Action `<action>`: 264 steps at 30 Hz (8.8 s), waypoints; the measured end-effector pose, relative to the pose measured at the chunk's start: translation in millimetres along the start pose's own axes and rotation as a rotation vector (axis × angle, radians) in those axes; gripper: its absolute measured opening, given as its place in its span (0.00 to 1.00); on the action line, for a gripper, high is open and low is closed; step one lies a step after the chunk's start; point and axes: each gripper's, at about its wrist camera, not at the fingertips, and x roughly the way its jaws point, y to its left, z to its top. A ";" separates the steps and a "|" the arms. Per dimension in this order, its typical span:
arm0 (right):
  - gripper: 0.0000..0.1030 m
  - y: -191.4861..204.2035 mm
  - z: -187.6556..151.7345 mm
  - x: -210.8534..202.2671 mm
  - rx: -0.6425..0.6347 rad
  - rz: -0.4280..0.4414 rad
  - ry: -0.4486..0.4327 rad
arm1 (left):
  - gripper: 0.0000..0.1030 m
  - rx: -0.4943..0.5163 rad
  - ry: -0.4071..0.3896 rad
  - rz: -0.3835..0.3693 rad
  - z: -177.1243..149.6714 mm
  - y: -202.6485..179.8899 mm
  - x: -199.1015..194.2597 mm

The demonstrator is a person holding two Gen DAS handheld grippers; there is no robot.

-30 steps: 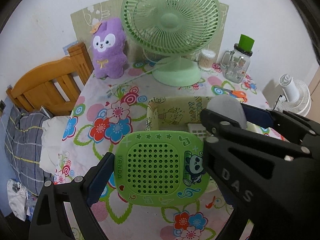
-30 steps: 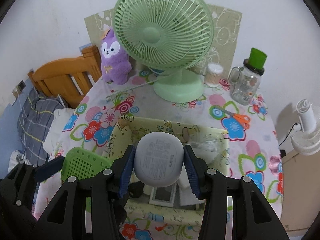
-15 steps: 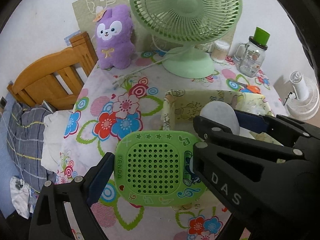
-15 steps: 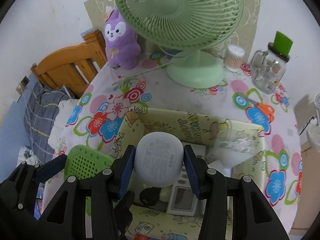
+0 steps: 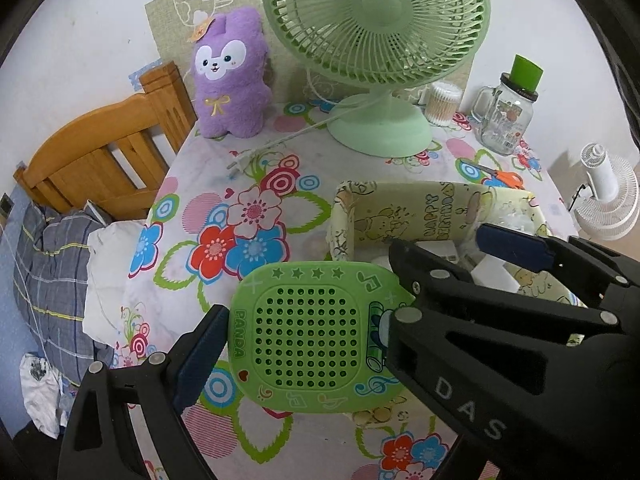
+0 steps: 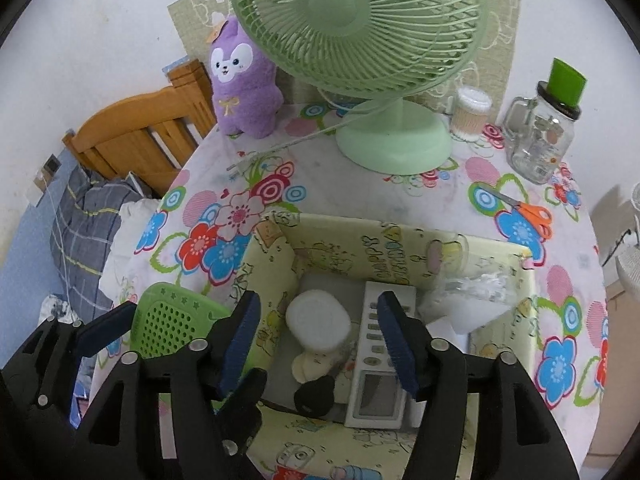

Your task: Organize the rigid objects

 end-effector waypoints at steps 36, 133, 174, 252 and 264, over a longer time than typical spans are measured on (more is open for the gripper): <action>0.73 -90.1 -42.9 -68.5 0.196 -0.197 -0.062 | 0.92 0.171 -0.065 -0.086 6.4 -87.8 -11.2; 0.90 -76.6 -100.4 -205.0 0.183 -0.257 -0.227 | 1.00 0.030 -0.137 -0.040 -53.5 -55.8 -155.8; 0.90 -40.0 -140.8 -278.6 0.166 -0.333 -0.369 | 1.00 0.025 -0.291 -0.102 -80.2 -35.9 -239.1; 0.90 -40.4 -138.9 -275.7 0.138 -0.299 -0.364 | 1.00 0.014 -0.280 -0.066 -81.2 -37.6 -232.9; 0.90 -37.4 -133.8 -272.6 0.135 -0.287 -0.365 | 1.00 0.007 -0.280 -0.058 -79.0 -38.0 -231.7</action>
